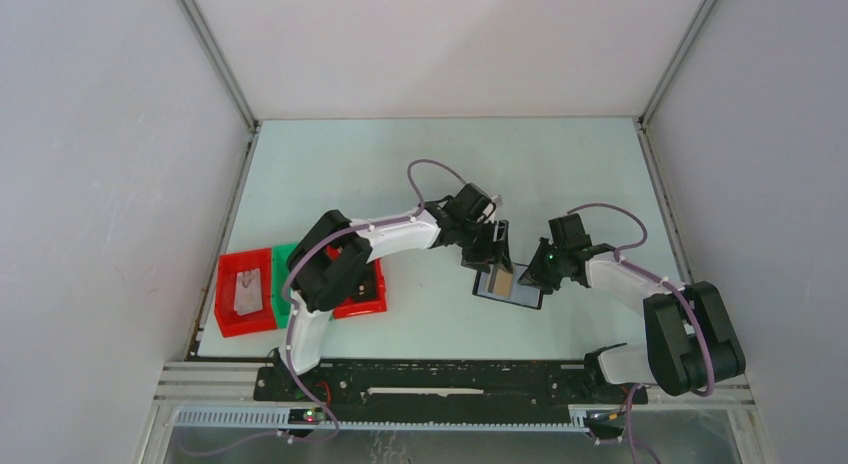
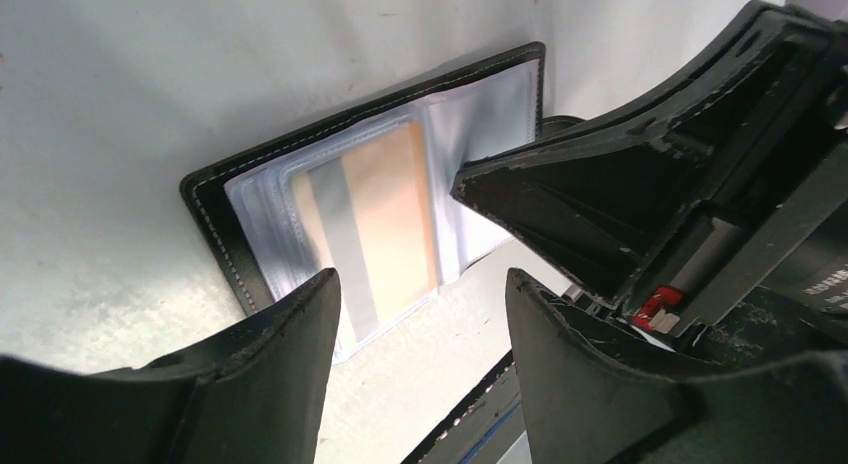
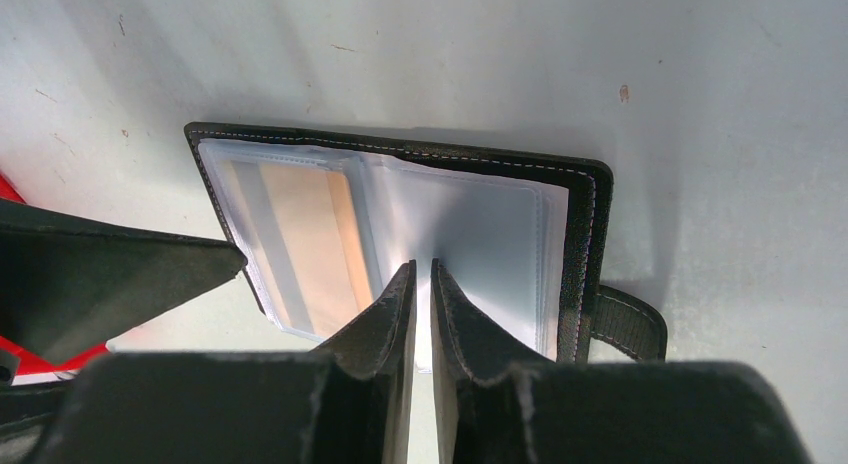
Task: Take the credit cards out of the card holder
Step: Remove the credit card from the card holder.
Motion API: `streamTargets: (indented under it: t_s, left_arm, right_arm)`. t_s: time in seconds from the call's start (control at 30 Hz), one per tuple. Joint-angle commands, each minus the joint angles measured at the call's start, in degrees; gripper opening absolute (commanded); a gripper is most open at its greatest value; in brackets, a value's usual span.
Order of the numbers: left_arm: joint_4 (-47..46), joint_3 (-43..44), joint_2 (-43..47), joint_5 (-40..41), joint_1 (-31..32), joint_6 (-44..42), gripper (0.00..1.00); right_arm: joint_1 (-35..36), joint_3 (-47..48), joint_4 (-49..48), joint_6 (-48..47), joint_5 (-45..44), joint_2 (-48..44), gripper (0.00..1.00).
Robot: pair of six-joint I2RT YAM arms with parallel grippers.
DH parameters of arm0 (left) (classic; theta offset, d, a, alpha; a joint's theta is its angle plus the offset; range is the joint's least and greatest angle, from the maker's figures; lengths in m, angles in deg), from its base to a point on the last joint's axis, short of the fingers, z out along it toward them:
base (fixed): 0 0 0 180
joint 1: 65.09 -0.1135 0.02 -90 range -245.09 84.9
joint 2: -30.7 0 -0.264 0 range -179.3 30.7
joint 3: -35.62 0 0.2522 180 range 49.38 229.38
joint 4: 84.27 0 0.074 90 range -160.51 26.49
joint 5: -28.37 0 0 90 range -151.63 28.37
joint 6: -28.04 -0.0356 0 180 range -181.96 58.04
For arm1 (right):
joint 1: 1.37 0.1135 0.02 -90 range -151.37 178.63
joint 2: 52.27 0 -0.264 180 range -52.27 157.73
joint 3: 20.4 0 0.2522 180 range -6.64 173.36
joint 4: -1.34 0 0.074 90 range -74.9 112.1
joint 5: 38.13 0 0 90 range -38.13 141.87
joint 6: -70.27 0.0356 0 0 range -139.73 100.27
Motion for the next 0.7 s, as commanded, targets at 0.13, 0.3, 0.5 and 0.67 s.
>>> streamTargets:
  t_s: [0.13,0.3,0.5,0.67]
  left_arm:
    - [-2.90,4.52,-2.51,-6.81,0.55,0.27,0.67]
    - [-1.67,3.22,0.09,-0.40,0.58,-0.82,0.67]
    - [1.43,2.05,2.80,8.00,0.54,-2.15,0.68]
    - [0.81,1.01,1.83,7.42,0.55,-1.24,0.67]
  right_arm:
    - [-0.39,-1.00,1.06,-0.77,-1.95,-0.55,0.18]
    - [-0.52,-1.00,1.31,-0.89,-2.02,-0.74,0.18]
    - [-0.66,-1.00,0.98,-1.12,-1.87,-0.40,0.18]
    - [-0.67,-1.00,1.02,-1.08,-1.94,-0.28,0.18]
